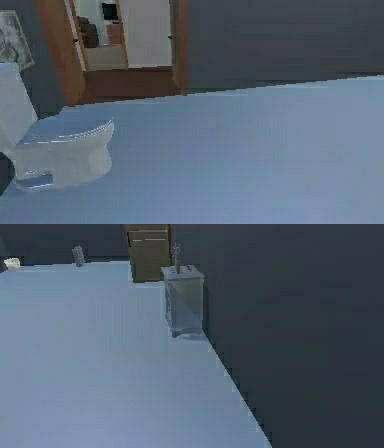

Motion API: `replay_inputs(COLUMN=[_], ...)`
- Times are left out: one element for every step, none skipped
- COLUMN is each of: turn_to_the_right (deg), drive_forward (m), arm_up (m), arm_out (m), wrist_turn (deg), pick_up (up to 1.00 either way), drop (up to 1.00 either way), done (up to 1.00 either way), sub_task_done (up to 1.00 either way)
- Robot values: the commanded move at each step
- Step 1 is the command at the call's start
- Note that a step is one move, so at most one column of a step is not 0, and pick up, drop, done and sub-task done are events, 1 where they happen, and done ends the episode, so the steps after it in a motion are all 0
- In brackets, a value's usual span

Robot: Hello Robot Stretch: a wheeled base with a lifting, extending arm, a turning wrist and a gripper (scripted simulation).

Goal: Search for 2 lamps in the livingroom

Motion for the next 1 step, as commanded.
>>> replay_inputs(turn_to_the_right=[-12.0], drive_forward=[0.00], arm_up=[0.00], arm_out=[0.00], wrist_turn=[0.0], pick_up=[0.00], drop=[0.00], done=[0.00], sub_task_done=[0.00])
